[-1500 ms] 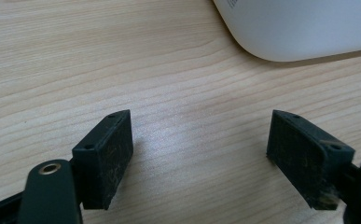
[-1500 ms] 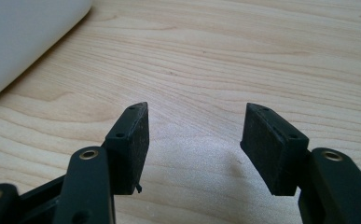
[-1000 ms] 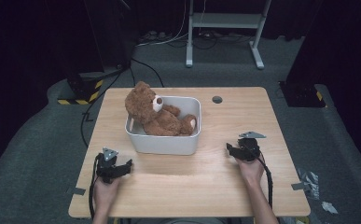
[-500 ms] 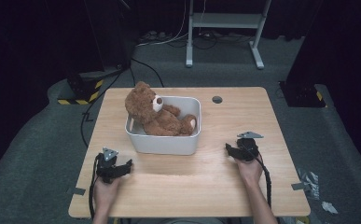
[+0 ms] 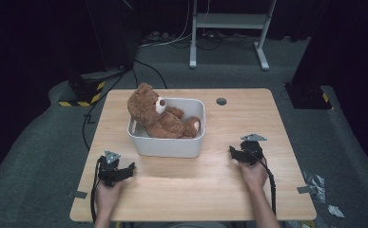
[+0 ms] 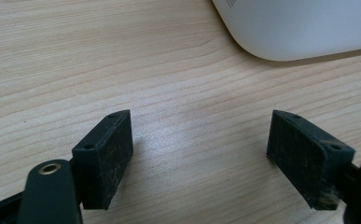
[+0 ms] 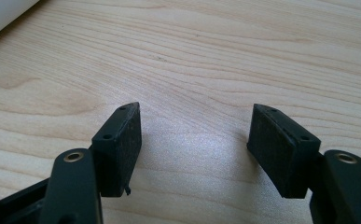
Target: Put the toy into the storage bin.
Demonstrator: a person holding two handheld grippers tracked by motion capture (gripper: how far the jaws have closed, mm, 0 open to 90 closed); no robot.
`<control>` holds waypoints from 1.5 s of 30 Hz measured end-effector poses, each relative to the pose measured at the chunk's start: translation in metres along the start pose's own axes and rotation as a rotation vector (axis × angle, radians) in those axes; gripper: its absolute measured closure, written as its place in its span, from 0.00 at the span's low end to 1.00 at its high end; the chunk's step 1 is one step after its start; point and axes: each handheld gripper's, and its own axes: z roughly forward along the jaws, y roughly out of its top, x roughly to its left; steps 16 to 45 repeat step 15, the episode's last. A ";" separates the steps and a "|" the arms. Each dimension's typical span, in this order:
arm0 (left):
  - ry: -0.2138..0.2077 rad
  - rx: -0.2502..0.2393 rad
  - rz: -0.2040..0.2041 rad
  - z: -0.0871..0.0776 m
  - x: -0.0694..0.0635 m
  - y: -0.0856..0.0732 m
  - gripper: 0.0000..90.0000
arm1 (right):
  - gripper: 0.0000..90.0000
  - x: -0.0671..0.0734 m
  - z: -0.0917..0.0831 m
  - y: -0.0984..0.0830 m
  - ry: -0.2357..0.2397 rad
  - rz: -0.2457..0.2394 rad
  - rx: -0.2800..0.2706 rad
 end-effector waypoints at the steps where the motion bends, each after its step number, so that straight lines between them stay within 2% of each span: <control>1: -0.005 -0.001 0.000 0.000 0.000 0.000 0.25 | 0.38 0.000 0.000 0.000 0.001 -0.001 0.000; 13: -0.005 -0.001 -0.002 0.000 0.000 0.000 0.25 | 0.36 0.000 0.001 0.000 0.010 -0.015 -0.009; 45: -0.005 -0.001 -0.002 0.000 0.000 0.000 0.25 | 0.36 0.000 0.001 0.000 0.014 -0.012 -0.005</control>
